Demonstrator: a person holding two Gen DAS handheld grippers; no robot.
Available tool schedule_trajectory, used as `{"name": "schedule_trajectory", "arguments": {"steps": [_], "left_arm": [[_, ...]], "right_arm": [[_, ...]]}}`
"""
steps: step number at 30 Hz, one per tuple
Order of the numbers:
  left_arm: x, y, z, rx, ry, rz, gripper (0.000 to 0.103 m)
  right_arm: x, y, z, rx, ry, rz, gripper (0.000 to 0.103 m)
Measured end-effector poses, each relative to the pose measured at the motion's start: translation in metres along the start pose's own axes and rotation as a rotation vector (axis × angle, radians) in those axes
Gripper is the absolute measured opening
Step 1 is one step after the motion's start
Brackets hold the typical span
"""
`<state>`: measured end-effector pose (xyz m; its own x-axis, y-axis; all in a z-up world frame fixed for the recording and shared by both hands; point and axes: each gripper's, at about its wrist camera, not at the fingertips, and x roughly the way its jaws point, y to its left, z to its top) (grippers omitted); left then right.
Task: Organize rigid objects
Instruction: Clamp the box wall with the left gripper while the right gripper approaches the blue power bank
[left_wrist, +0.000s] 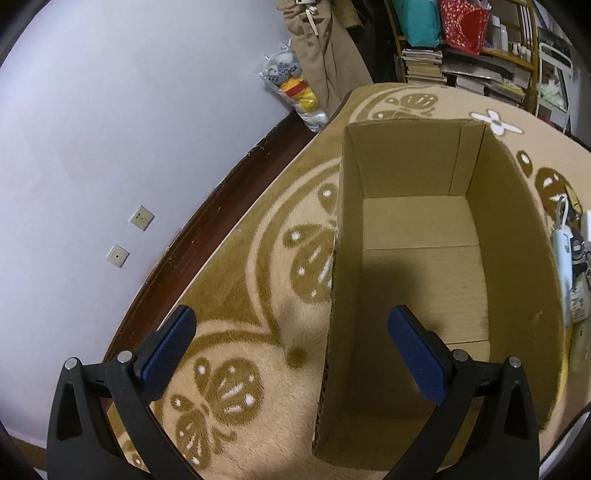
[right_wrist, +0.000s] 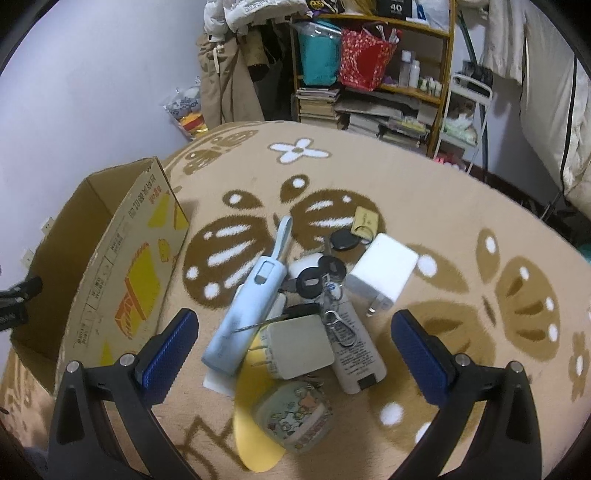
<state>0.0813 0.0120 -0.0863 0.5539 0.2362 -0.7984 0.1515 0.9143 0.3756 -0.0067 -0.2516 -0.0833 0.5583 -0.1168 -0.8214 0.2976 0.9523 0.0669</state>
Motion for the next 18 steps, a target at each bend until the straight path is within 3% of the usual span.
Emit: {"name": "schedule_trajectory", "arguments": {"steps": [7,13,18], "left_arm": [[0.016,0.001,0.001,-0.011,0.043,0.0,0.103],[0.024,0.005,0.0,-0.063,0.085,-0.058,0.103],[0.026,0.002,-0.001,-0.052,0.089,-0.043,0.097]], "right_arm": [[0.001,-0.001,0.003,0.055,0.014,0.072,0.103],[0.008,0.009,0.006,0.036,0.039,0.087,0.103],[0.02,0.023,0.008,-0.015,0.056,0.08,0.1]]}}
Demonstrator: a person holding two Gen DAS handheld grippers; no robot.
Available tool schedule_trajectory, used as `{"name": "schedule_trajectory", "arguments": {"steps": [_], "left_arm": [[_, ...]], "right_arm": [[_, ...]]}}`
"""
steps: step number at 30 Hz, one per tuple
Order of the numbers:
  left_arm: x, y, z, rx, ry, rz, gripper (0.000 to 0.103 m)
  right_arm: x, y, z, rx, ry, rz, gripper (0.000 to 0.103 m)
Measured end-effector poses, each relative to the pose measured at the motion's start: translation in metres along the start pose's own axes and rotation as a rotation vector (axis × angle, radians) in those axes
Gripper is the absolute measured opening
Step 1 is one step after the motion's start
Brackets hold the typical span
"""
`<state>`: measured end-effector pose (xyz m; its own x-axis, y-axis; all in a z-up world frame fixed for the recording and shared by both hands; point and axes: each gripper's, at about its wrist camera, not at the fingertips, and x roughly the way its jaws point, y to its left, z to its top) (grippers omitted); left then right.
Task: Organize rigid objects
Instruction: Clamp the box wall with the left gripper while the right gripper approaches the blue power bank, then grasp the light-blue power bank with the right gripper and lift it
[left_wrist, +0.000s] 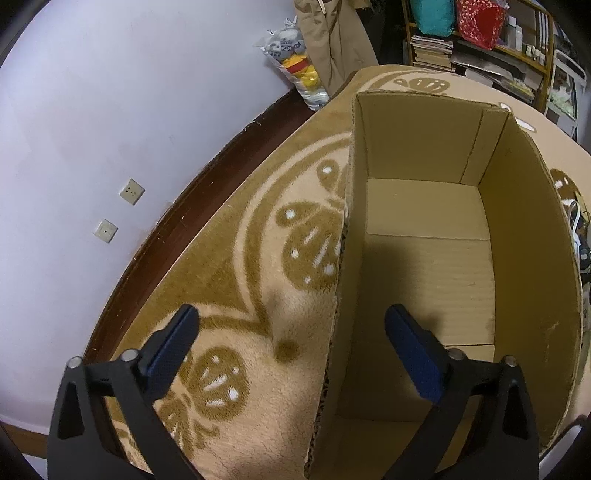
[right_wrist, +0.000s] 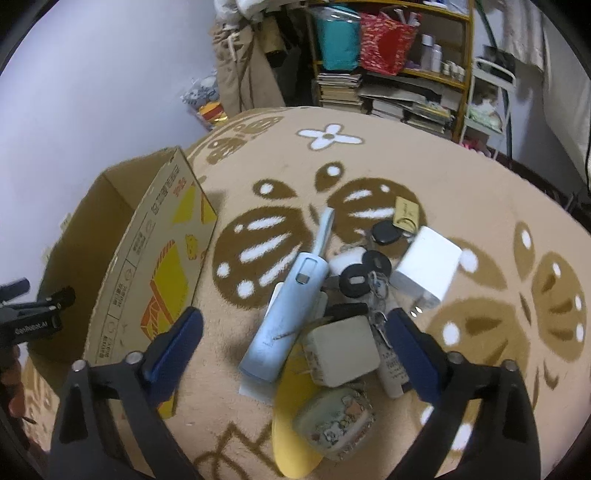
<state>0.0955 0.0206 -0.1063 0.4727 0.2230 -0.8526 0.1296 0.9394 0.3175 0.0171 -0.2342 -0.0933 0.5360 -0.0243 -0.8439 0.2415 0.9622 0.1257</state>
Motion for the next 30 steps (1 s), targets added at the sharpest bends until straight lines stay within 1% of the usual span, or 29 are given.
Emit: {"name": "schedule_trajectory", "arguments": {"steps": [1,2,3,6,8,9,10,12,14,15,16,17,18,20,22,23,24,25,29,30], "left_arm": [[0.001,-0.001,0.0,0.005,0.005,-0.004,0.096],[0.002,-0.003,-0.001,0.013,0.012,-0.009,0.096],[0.003,-0.006,-0.001,0.024,0.016,-0.012,0.096],[0.005,-0.015,-0.001,0.062,0.013,-0.005,0.096],[0.005,-0.021,-0.002,0.083,0.013,-0.003,0.088],[0.005,-0.024,-0.002,0.094,0.015,-0.002,0.086],[0.005,-0.025,-0.003,0.099,0.014,0.0,0.083],[0.005,-0.026,-0.003,0.105,0.017,0.001,0.077],[0.008,-0.025,-0.003,0.099,0.037,-0.003,0.059],[0.009,-0.025,-0.003,0.093,0.05,-0.006,0.056],[0.012,-0.024,-0.003,0.087,0.061,-0.01,0.051],[0.013,-0.023,-0.004,0.081,0.071,-0.015,0.044],[0.016,-0.022,-0.004,0.071,0.087,-0.023,0.04],[0.017,-0.02,-0.004,0.055,0.1,-0.056,0.03],[0.017,-0.02,-0.005,0.047,0.104,-0.075,0.024],[0.016,-0.02,-0.005,0.046,0.102,-0.08,0.022],[0.015,-0.021,-0.005,0.044,0.095,-0.082,0.02],[0.014,-0.022,-0.006,0.047,0.092,-0.083,0.019],[0.013,-0.022,-0.006,0.044,0.088,-0.084,0.018],[0.013,-0.021,-0.006,0.037,0.091,-0.089,0.018]], "right_arm": [[0.003,0.002,0.001,-0.009,0.0,-0.003,0.1],[0.005,0.003,0.002,-0.011,0.0,0.002,0.097],[0.006,0.002,0.002,-0.009,0.005,0.013,0.091],[0.016,0.001,0.003,-0.003,0.039,0.036,0.089],[0.02,0.001,0.003,-0.006,0.046,0.032,0.085],[0.021,0.001,0.004,-0.009,0.051,0.033,0.081],[0.024,0.002,0.004,-0.016,0.055,0.03,0.08],[0.027,0.003,0.005,-0.027,0.06,0.022,0.073],[0.031,0.006,0.006,-0.039,0.071,0.016,0.067],[0.033,0.007,0.006,-0.046,0.08,0.008,0.066],[0.036,0.008,0.006,-0.05,0.087,0.002,0.066],[0.038,0.008,0.005,-0.05,0.093,0.003,0.066],[0.041,0.009,0.005,-0.048,0.102,0.004,0.066],[0.045,0.009,0.003,-0.043,0.121,0.003,0.066],[0.046,0.01,0.003,-0.047,0.12,0.001,0.065],[0.047,0.01,0.003,-0.046,0.121,0.002,0.063],[0.048,0.011,0.003,-0.042,0.119,0.004,0.056],[0.049,0.011,0.003,-0.041,0.12,0.005,0.053],[0.056,0.011,0.004,-0.015,0.132,-0.004,0.052],[0.058,0.011,0.004,-0.011,0.138,-0.014,0.045]]}}
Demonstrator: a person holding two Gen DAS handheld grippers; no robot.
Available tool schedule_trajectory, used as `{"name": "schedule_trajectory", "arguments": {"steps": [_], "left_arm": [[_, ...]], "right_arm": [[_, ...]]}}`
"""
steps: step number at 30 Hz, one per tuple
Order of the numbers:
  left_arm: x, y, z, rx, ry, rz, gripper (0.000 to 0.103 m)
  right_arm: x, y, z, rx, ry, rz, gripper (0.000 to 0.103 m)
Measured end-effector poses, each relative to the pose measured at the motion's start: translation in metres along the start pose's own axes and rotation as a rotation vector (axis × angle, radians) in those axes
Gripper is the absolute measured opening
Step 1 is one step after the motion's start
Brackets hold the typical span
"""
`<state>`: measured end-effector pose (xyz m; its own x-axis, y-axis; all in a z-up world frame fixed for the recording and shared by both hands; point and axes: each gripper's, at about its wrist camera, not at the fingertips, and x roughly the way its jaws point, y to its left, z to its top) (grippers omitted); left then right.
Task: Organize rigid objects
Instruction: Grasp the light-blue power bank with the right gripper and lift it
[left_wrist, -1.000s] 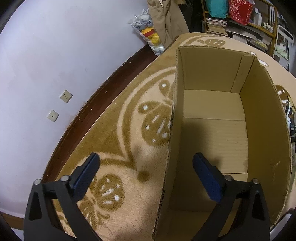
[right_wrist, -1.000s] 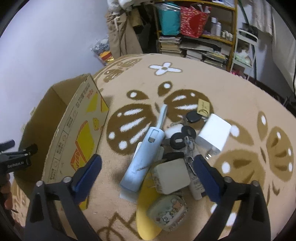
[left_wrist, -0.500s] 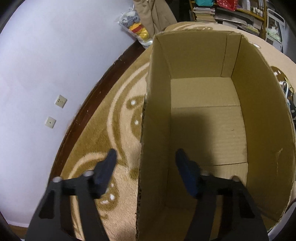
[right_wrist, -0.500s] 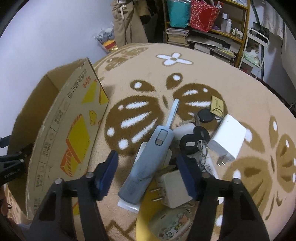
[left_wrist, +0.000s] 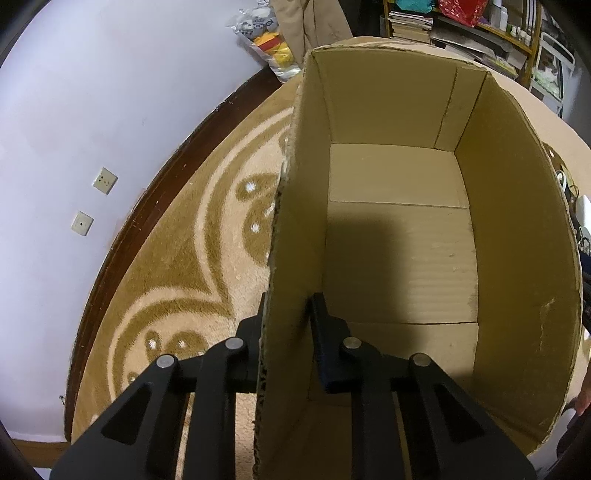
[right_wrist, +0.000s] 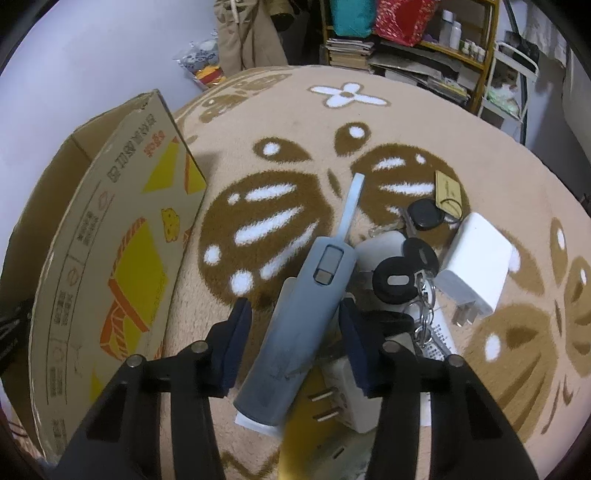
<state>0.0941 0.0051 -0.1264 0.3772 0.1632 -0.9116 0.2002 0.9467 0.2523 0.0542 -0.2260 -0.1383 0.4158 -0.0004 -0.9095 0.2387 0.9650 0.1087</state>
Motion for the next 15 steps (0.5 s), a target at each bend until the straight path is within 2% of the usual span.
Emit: {"name": "schedule_trajectory", "arguments": {"steps": [1,7,15], "left_arm": [[-0.001,0.001,0.0,-0.004,0.001,-0.004,0.017],[-0.001,0.001,0.0,-0.004,-0.002,-0.003,0.017],[0.001,0.0,-0.001,0.006,-0.009,0.01,0.018]], "right_arm": [[0.002,0.0,0.0,-0.003,0.005,-0.018,0.039],[0.0,0.006,0.0,-0.016,-0.008,-0.014,0.032],[-0.034,0.026,0.008,-0.083,-0.121,-0.045,0.029]]}}
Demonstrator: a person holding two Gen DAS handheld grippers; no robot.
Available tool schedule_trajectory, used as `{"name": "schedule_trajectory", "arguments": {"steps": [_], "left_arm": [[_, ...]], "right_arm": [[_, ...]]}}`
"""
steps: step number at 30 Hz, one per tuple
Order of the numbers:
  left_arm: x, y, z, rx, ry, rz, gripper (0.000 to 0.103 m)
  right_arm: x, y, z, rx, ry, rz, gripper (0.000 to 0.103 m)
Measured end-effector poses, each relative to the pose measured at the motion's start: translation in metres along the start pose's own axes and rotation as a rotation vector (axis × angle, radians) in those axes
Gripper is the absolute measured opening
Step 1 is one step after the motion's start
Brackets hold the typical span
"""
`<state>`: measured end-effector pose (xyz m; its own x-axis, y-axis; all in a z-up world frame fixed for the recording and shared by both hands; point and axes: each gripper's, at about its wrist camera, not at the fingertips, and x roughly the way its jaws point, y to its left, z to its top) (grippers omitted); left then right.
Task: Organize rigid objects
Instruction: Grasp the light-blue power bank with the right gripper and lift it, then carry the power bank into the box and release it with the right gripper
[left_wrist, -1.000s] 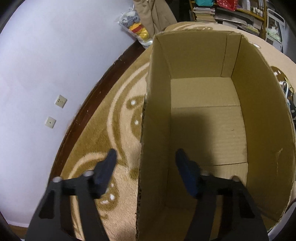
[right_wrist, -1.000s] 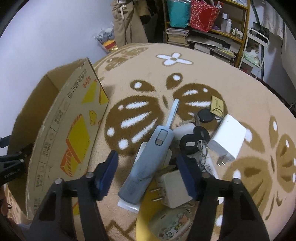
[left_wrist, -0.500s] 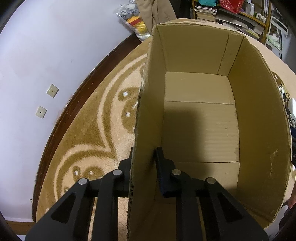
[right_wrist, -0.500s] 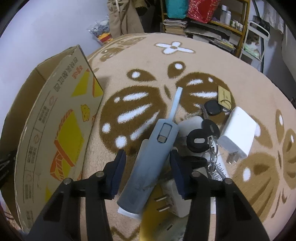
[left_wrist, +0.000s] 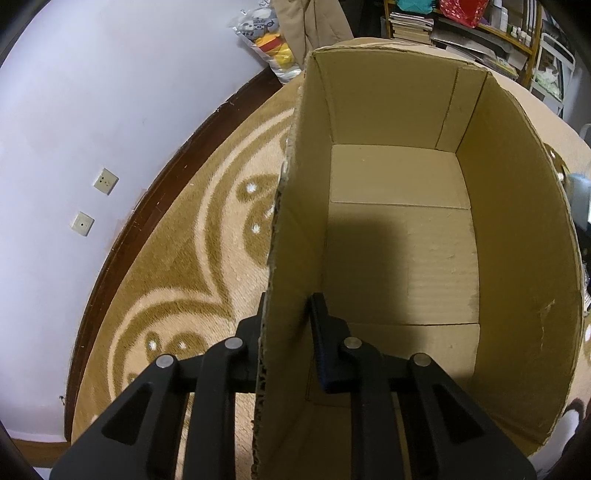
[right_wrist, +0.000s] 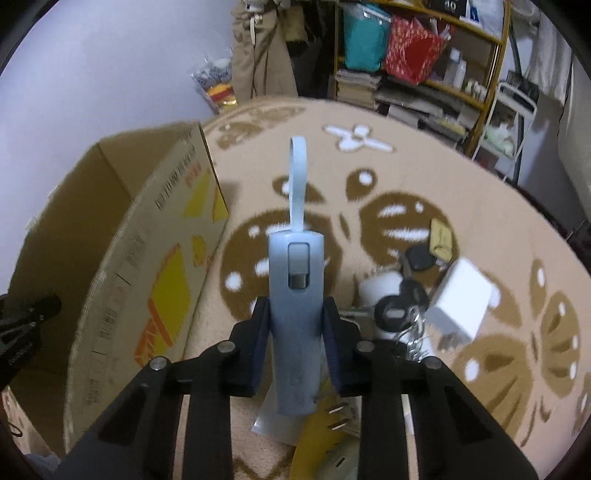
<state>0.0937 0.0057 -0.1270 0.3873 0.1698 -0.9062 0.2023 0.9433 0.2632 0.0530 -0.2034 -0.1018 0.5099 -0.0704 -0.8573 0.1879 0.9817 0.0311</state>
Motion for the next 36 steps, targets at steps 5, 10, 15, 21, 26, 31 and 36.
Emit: {"name": "schedule_trajectory", "arguments": {"steps": [5,10,15,21,26,31,36], "left_arm": [[-0.001,-0.002,-0.001,-0.004,0.002,-0.003,0.018],[-0.002,0.0,0.0,-0.018,-0.006,-0.013,0.018],[0.001,0.004,0.001,-0.026,-0.005,-0.023,0.018],[0.003,0.006,0.002,-0.034,-0.006,-0.03,0.018],[0.005,0.01,0.002,-0.045,-0.002,-0.04,0.017],[0.005,0.01,0.001,-0.044,-0.003,-0.042,0.017],[0.005,0.01,0.001,-0.047,-0.003,-0.042,0.017]], "right_arm": [[-0.013,0.0,0.008,0.019,-0.029,0.012,0.029],[-0.029,0.003,0.016,0.002,-0.079,0.007,0.029],[-0.049,0.012,0.03,-0.015,-0.136,0.021,0.029],[-0.09,0.039,0.055,-0.08,-0.262,0.056,0.029],[-0.104,0.064,0.069,-0.115,-0.304,0.102,0.029],[-0.094,0.081,0.068,-0.115,-0.294,0.139,0.029],[-0.073,0.081,0.055,-0.088,-0.252,0.192,0.029]]}}
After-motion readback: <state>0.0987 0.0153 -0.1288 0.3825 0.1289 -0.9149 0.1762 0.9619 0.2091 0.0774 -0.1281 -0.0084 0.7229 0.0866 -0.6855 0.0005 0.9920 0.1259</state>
